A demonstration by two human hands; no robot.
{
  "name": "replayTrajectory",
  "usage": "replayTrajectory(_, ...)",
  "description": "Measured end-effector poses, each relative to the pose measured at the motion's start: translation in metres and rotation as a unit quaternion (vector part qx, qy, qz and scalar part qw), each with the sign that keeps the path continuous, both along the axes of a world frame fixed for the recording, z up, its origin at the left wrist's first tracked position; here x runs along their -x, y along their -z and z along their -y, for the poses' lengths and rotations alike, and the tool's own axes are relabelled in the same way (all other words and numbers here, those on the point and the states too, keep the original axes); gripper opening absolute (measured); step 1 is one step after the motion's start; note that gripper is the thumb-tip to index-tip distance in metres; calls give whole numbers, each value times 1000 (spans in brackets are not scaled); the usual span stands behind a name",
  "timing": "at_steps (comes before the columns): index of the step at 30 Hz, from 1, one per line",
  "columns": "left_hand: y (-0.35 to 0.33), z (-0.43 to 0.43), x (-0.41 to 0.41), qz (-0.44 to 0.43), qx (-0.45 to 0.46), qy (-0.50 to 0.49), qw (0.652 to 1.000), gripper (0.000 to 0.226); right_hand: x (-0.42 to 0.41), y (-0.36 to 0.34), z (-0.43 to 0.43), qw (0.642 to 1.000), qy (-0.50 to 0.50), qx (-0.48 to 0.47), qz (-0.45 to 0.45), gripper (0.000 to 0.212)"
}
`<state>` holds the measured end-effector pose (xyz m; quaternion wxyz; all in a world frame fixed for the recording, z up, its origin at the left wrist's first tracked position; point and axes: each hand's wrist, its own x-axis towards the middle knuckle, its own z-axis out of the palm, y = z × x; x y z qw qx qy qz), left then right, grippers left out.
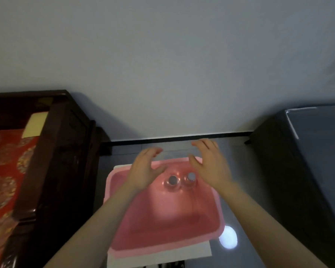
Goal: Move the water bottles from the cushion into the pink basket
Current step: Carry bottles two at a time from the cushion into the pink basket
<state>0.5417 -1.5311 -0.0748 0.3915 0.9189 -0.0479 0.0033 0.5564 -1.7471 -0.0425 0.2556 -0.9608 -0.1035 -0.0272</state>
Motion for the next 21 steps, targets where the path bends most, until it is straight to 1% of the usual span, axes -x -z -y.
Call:
replayTrajectory(3, -46, -28, 27, 6, 65, -118, 991, 41, 8, -32, -11, 998, -19, -58, 26, 47)
replayTrajectory(6, -71, -63, 65, 2, 110, -206, 972, 37, 20, -52, -31, 995, -48, -83, 41, 46)
replayTrajectory(11, -107, -126, 151, 22, 98, -300, 949, 36, 54, -77, -84, 988, -113, -97, 41, 35)
replayTrajectory(12, -114, -140, 167, 23, 90, -315, 945, 36, 60, -80, -95, 987, -125, -96, 39, 36)
replayTrajectory(14, -130, -171, 205, 36, 81, -354, 931, 35, 76, -89, -122, 982, -161, -91, 42, 47)
replayTrajectory(16, -148, -205, 252, 68, 89, -400, 910, 35, 96, -102, -157, 974, -202, -89, 45, 56)
replayTrajectory(17, -158, -224, 282, 83, 86, -427, 896, 35, 110, -110, -180, 970, -223, -90, 43, 58)
replayTrajectory(18, -166, -240, 310, 89, 79, -449, 886, 35, 123, -117, -201, 965, -241, -92, 38, 56)
replayTrajectory(21, -177, -287, 398, 101, 52, -503, 857, 35, 169, -126, -262, 955, -283, -90, 29, 39)
